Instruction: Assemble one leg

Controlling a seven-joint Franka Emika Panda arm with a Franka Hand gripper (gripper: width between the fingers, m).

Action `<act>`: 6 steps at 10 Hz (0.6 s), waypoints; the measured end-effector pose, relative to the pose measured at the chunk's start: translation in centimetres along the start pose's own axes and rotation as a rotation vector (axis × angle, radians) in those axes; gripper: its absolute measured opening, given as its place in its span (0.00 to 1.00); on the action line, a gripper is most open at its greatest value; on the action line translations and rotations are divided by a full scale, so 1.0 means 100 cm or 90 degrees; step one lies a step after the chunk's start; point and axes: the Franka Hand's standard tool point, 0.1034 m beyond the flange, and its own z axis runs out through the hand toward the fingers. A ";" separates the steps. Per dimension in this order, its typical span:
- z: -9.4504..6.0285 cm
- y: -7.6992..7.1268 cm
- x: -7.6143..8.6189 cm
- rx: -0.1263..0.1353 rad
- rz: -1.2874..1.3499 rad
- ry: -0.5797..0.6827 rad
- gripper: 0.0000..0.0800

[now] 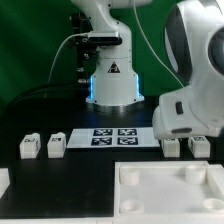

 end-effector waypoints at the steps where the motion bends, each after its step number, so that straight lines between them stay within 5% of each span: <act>1: 0.001 0.000 -0.002 -0.001 0.000 -0.001 0.81; 6: 0.029 0.000 -0.006 -0.011 0.001 -0.024 0.81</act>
Offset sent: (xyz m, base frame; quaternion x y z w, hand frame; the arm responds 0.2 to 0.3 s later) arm -0.0166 0.0032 -0.0071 0.0059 -0.0006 0.0173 0.9998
